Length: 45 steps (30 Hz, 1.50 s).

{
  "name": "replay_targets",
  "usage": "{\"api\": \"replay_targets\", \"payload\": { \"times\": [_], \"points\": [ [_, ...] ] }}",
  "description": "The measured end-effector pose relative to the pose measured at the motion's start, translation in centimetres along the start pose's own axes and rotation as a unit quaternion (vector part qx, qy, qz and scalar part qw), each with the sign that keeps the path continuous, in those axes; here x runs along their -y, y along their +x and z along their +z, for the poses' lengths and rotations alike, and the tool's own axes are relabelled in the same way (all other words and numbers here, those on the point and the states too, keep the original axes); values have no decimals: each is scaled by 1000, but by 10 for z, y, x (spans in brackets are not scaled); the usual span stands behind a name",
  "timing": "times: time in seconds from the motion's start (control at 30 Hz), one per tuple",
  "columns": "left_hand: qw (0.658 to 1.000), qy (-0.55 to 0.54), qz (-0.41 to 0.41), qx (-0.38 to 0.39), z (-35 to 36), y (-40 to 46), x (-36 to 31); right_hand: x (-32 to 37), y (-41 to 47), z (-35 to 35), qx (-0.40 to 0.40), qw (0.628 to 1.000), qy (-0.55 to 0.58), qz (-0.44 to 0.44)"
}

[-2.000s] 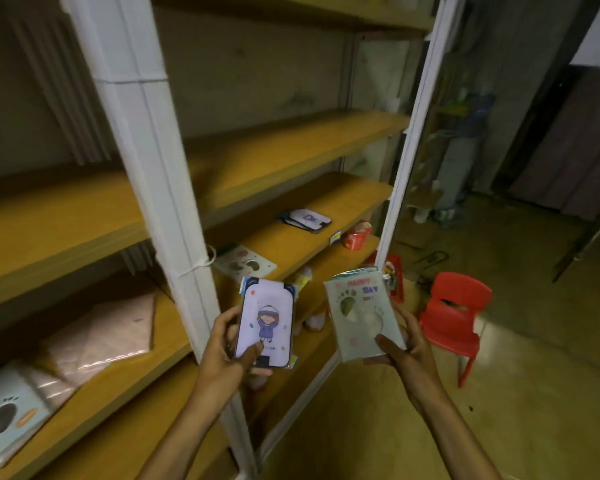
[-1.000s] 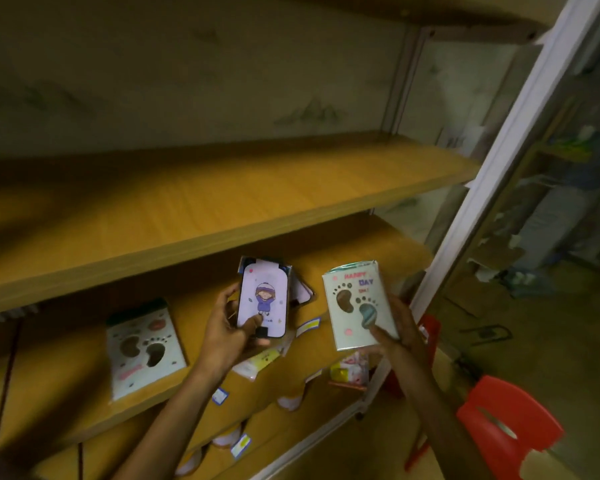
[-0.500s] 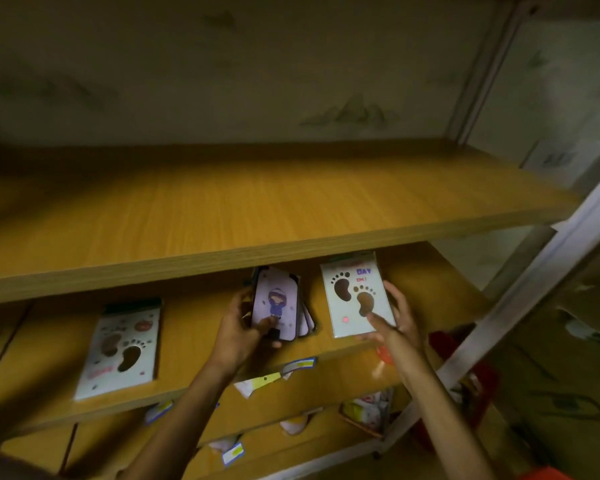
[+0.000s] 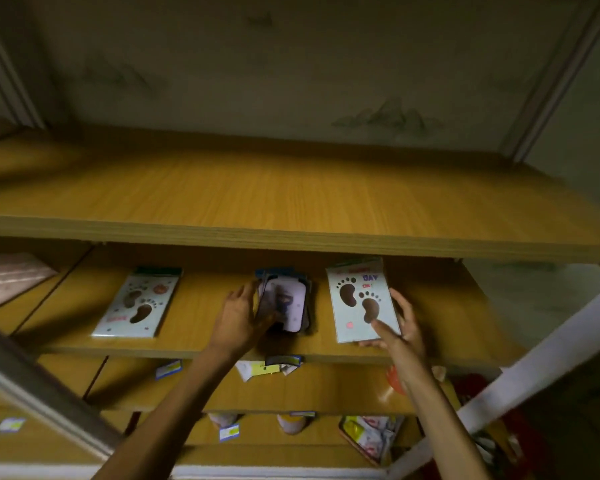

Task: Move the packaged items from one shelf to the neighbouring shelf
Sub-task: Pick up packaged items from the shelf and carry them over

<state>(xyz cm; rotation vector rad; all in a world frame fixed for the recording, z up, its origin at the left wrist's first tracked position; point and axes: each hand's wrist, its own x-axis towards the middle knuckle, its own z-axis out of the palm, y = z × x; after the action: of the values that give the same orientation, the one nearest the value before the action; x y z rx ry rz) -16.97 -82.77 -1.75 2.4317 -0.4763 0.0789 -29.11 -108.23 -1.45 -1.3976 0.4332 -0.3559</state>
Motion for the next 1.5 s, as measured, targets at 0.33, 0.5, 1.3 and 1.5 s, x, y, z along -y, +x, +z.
{"api": "replay_targets", "payload": {
  "times": [0.33, 0.5, 1.3, 1.5],
  "points": [
    [996, 90, -12, 5, -57, -47, 49, -7, 3, 65, 86, 996, -5, -8],
    [996, 85, -34, -17, -95, -66, 90, -16, -3, 131, 121, 993, -10, -5],
    [998, -52, 24, 5, -218, -65, 236, -76, -45, 386, 79, 972, -221, -21],
    [998, -53, 35, 8, -213, -66, 243, -69, -53, 358, 78, 921, -379, -54]
  ]
}}
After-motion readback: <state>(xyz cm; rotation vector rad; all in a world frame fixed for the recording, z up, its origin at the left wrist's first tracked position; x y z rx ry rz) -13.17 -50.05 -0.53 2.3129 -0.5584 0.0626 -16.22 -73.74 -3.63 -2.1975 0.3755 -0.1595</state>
